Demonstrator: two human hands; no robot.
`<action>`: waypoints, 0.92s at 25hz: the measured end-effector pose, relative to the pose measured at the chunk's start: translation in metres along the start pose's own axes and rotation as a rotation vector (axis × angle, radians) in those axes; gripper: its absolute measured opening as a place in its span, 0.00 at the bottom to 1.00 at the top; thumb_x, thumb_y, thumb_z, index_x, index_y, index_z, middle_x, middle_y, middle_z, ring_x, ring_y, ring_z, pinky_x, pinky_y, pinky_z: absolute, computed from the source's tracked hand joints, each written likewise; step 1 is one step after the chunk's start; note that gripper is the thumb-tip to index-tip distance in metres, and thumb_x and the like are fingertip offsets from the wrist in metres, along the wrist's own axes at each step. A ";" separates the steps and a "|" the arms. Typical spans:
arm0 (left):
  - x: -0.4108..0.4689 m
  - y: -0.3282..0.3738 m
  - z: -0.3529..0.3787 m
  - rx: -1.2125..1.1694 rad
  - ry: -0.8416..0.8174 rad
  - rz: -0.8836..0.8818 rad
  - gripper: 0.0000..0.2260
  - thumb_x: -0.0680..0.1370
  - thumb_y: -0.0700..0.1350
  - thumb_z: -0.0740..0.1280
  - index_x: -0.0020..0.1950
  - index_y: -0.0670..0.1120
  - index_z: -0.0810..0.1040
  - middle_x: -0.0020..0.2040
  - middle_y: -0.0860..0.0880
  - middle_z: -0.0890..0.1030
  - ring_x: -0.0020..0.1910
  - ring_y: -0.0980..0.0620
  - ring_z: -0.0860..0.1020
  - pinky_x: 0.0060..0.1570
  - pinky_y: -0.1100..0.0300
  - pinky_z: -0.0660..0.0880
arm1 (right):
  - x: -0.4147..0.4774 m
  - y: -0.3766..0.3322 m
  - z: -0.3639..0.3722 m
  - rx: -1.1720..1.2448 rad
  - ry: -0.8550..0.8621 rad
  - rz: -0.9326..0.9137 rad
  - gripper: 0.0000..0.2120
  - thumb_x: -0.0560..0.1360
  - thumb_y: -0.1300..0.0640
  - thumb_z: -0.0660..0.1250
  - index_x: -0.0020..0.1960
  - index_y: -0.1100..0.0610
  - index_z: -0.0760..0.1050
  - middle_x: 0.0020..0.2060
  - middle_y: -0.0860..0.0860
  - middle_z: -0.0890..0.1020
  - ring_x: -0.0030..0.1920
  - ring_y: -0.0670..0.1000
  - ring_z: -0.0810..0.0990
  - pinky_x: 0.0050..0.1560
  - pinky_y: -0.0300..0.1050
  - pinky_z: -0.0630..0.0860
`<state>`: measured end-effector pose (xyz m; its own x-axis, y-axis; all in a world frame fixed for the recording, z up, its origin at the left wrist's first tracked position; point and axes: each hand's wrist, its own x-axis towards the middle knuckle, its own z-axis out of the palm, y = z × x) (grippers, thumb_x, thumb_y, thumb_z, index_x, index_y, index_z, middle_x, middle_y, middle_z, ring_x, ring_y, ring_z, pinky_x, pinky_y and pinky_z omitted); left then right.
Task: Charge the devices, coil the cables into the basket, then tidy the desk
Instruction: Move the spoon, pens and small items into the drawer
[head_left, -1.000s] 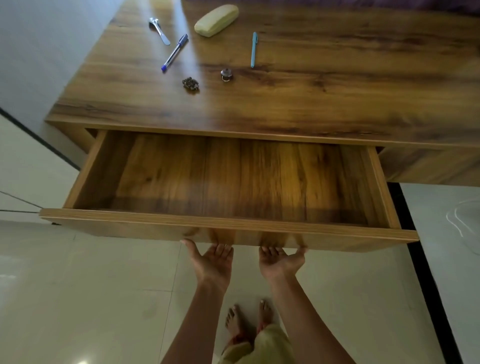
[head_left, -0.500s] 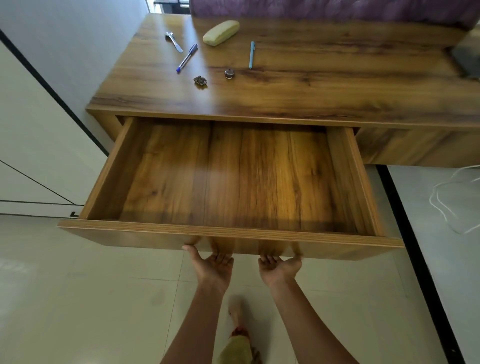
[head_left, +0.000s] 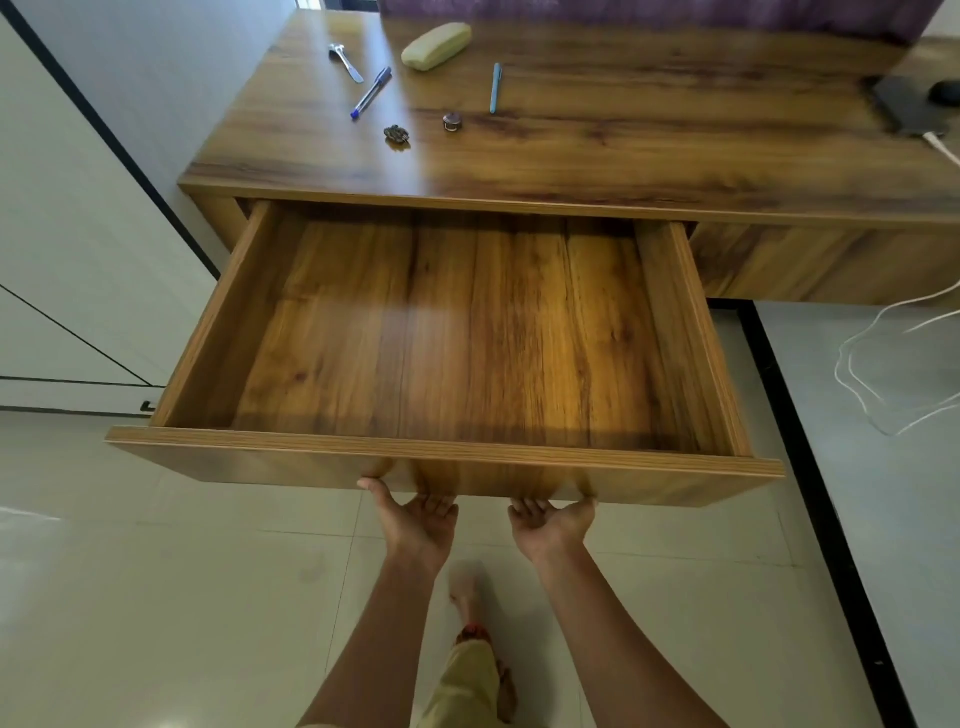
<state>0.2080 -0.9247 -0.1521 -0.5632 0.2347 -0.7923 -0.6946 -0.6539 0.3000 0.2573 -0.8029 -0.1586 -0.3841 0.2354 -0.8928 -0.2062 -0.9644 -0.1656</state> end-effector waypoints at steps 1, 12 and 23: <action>0.001 0.001 -0.001 0.013 -0.006 0.006 0.48 0.72 0.73 0.48 0.74 0.34 0.52 0.64 0.38 0.71 0.64 0.42 0.70 0.74 0.49 0.51 | 0.000 -0.001 -0.001 -0.008 -0.006 -0.001 0.38 0.76 0.34 0.48 0.67 0.66 0.65 0.59 0.60 0.75 0.56 0.57 0.77 0.70 0.45 0.62; -0.060 -0.016 0.001 1.077 0.233 0.974 0.34 0.74 0.63 0.59 0.75 0.47 0.55 0.76 0.47 0.55 0.75 0.48 0.55 0.66 0.54 0.58 | -0.059 -0.008 -0.017 -0.567 -0.007 -0.292 0.22 0.81 0.47 0.53 0.62 0.63 0.72 0.55 0.58 0.78 0.55 0.56 0.77 0.57 0.50 0.73; -0.077 0.030 0.141 1.360 -0.082 1.609 0.27 0.77 0.54 0.57 0.72 0.41 0.60 0.76 0.44 0.55 0.76 0.49 0.47 0.70 0.38 0.57 | -0.146 -0.081 0.083 -1.047 -0.518 -1.041 0.07 0.78 0.50 0.61 0.47 0.52 0.75 0.41 0.48 0.81 0.42 0.43 0.79 0.42 0.31 0.74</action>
<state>0.1670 -0.8606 -0.0072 -0.8431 0.1826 0.5059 0.5165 0.5369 0.6670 0.2559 -0.7488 0.0200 -0.7777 0.6286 -0.0051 0.0416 0.0434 -0.9982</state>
